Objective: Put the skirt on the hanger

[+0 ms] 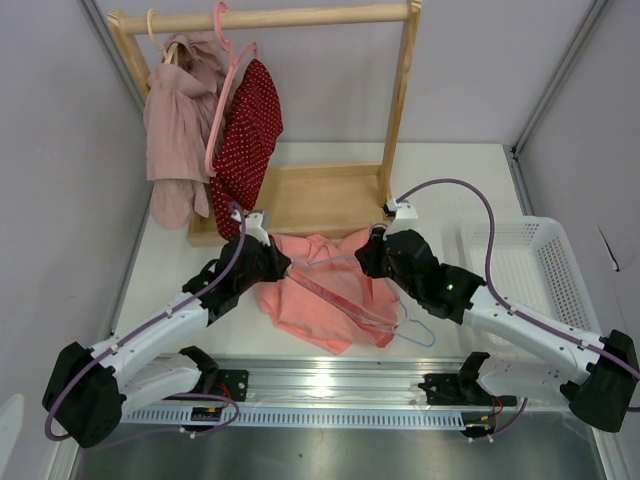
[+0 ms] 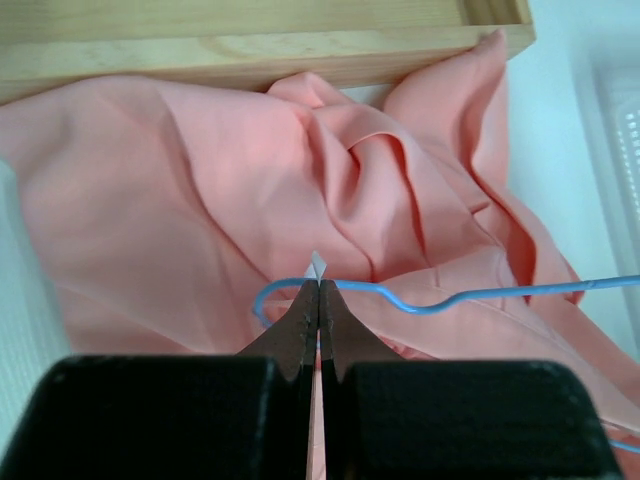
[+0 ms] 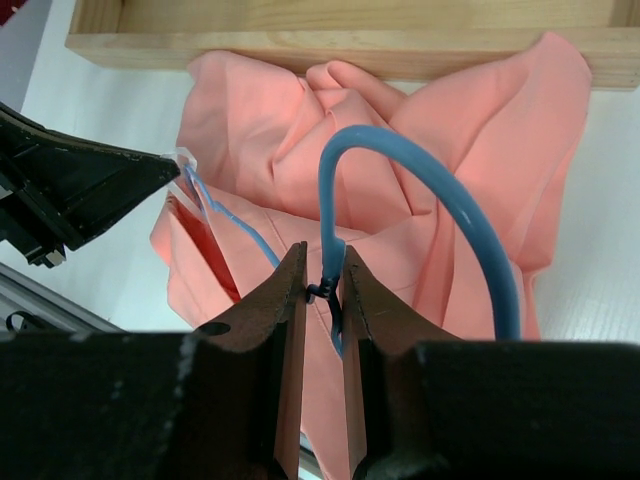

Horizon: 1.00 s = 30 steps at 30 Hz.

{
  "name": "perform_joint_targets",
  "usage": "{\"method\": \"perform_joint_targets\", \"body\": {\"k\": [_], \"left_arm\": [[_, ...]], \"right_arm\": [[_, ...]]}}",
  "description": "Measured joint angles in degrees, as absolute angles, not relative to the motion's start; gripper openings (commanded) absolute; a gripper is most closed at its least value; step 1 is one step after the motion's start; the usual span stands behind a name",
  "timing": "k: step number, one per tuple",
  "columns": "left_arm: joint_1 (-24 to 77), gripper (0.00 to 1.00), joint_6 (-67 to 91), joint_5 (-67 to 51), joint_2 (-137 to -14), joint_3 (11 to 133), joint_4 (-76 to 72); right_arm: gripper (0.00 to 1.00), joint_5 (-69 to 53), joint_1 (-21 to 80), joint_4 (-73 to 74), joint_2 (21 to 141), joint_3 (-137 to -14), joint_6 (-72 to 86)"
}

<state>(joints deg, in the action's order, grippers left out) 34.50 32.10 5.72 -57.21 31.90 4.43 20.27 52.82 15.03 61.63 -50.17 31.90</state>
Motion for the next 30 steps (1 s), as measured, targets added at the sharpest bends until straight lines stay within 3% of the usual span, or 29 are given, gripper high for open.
{"method": "perform_joint_targets", "body": {"k": [30], "left_arm": [[35.6,0.01,21.9,-2.2,-55.9,44.3,15.8]], "right_arm": [[0.00,12.5,48.9,-6.7,61.3,-44.7,32.4]]}}
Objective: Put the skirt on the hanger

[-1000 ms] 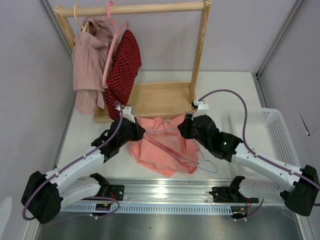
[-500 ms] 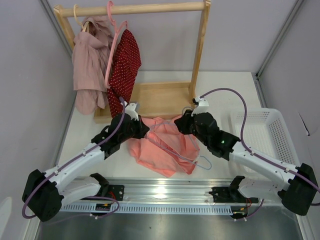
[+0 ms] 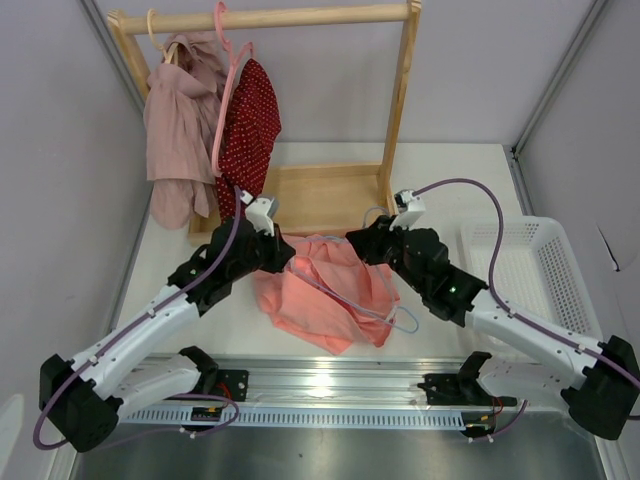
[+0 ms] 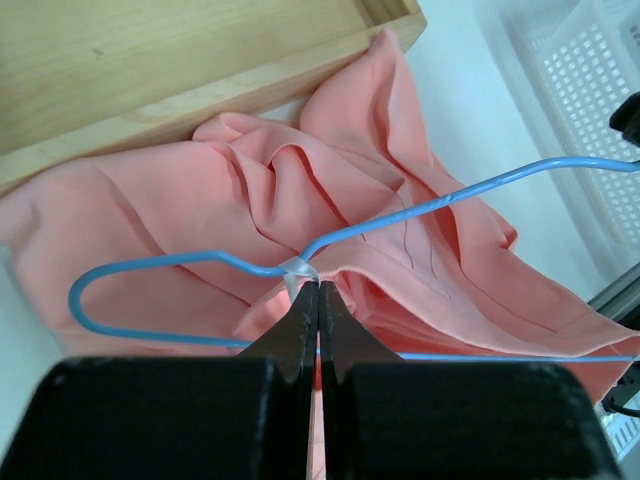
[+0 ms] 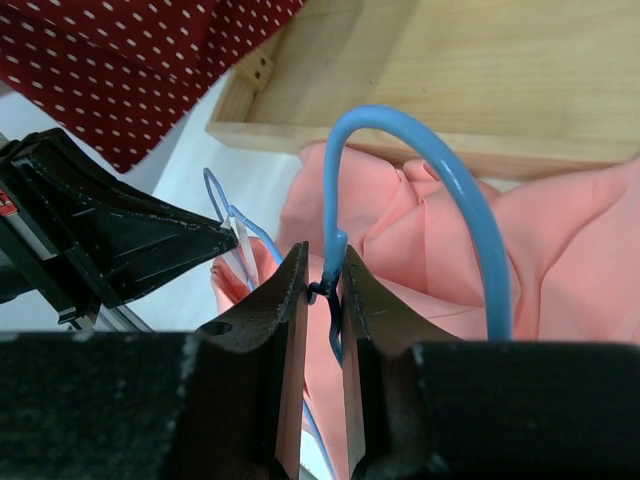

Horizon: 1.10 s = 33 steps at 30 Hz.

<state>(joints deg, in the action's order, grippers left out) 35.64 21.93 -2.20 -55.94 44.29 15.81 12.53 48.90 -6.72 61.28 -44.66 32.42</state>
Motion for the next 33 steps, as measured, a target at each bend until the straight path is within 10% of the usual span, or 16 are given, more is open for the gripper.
{"method": "perform_joint_targets", "body": {"k": [18,33], "left_arm": [[35.7,0.51,13.9,-15.5,-51.4,59.7,20.6],[35.7,0.53,-0.9,-41.1,-75.1,72.9,26.1]], "right_arm": [[0.00,7.3,48.1,-4.5,52.2,-44.6,28.9],[0.00,2.3,48.1,-2.0,51.6,-46.0,25.5]]}}
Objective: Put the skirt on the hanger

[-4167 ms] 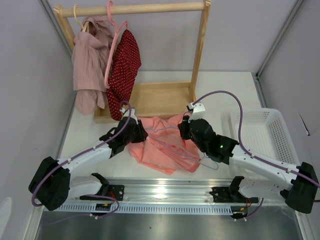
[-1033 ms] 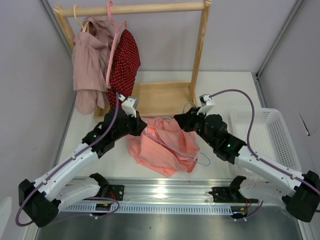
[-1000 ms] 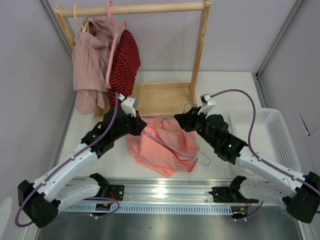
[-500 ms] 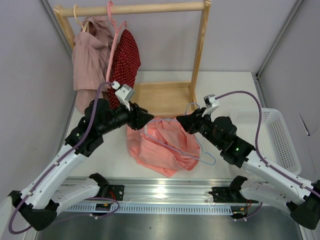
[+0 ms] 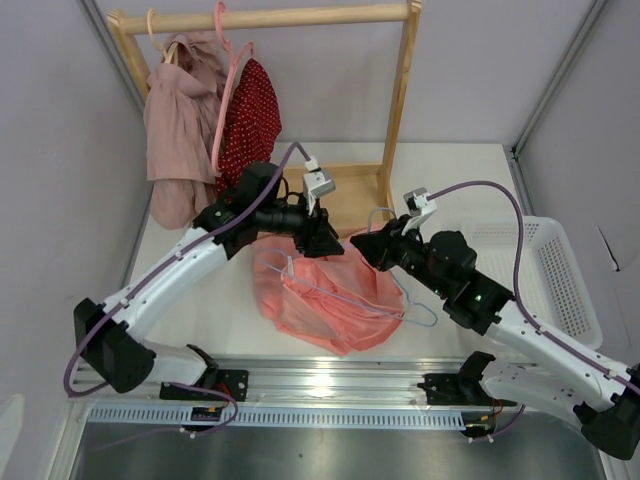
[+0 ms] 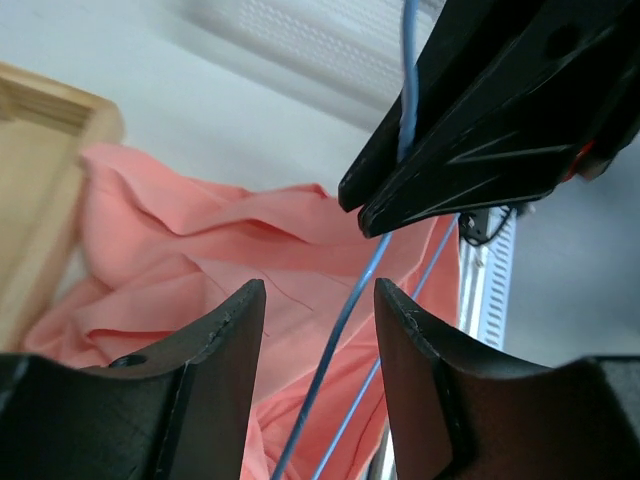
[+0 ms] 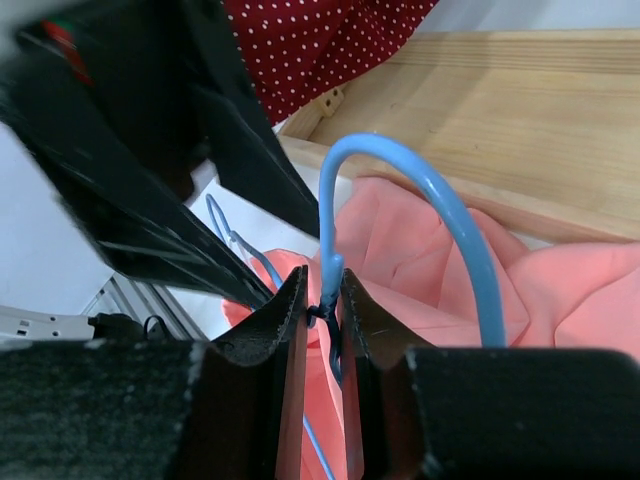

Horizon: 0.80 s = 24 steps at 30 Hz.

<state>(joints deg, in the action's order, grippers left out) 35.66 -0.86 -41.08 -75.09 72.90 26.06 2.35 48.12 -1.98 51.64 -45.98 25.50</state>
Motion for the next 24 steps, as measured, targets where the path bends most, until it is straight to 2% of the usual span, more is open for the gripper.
{"method": "perform_joint_targets", "body": {"k": [5,7,10,11,12,21,22,23,24], "left_arm": [[35.7,0.51,-1.5,-48.6,-79.1,73.1,27.6],[35.7,0.44,-1.4,-50.7,-79.0,73.1,27.0],[35.7,0.18,-0.7,-52.7,-79.0,72.9,25.5],[35.7,0.05,-0.7,-52.8,-79.0,72.8,25.3],[35.7,0.00,-0.5,-53.6,-79.0,72.5,24.9],[36.6,0.00,3.7,-52.6,-76.4,68.6,19.9],[36.7,0.00,4.6,-51.6,-75.7,68.3,19.2],[36.8,0.00,5.6,-50.4,-75.0,68.1,18.4],[36.9,0.00,6.5,-49.1,-74.3,68.0,17.7]], "right_arm": [[0.00,2.3,48.1,-1.0,51.6,-47.6,24.9],[0.00,2.3,48.1,-0.7,51.6,-47.8,24.8],[0.00,2.2,48.1,-0.4,51.6,-48.0,24.7],[0.00,2.2,48.1,-0.3,51.6,-48.1,24.7],[0.00,2.5,48.1,-0.1,51.6,-48.2,24.3],[0.00,3.0,48.0,5.3,53.1,-51.6,24.4],[0.05,3.5,48.0,6.1,53.6,-52.7,24.4],[0.19,4.1,48.1,6.7,54.2,-53.8,24.6],[0.29,4.6,48.2,7.2,54.6,-54.8,24.8]]}}
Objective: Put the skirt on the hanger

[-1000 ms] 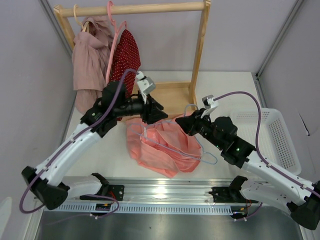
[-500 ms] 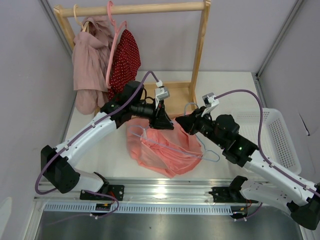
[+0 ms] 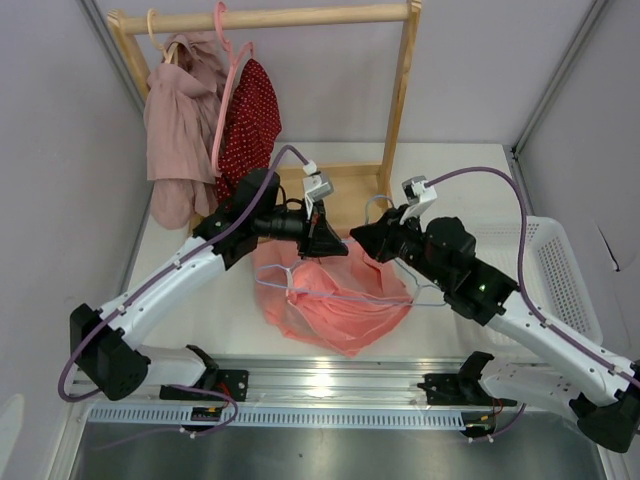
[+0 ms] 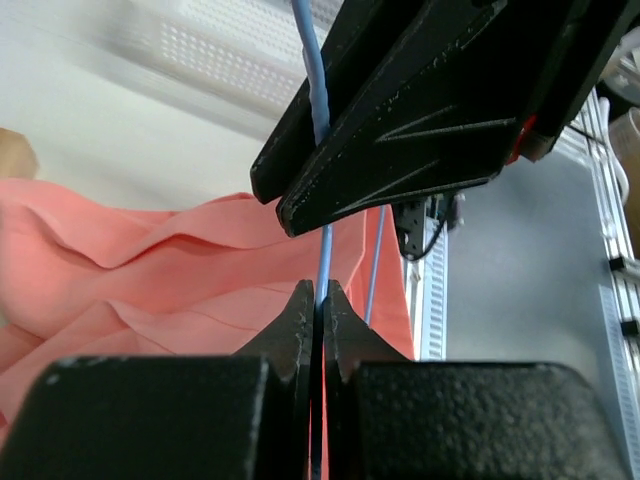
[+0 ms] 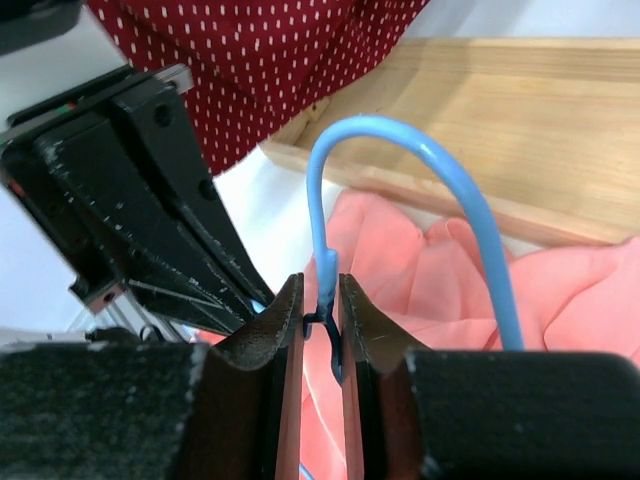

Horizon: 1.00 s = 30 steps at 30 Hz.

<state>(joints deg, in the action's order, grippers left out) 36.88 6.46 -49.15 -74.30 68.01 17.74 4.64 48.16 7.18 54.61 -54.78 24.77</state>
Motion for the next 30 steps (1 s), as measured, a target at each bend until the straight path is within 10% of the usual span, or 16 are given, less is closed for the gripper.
{"method": "perform_joint_targets", "body": {"k": [8,30], "left_arm": [[38.1,0.00,12.4,-36.9,-69.6,67.9,15.9],[37.6,0.00,18.0,-13.3,-64.3,71.6,16.7]], "right_arm": [[0.87,13.9,47.9,11.2,55.6,-58.3,27.3],[0.99,25.9,46.2,22.9,48.6,-64.9,29.6]]}}
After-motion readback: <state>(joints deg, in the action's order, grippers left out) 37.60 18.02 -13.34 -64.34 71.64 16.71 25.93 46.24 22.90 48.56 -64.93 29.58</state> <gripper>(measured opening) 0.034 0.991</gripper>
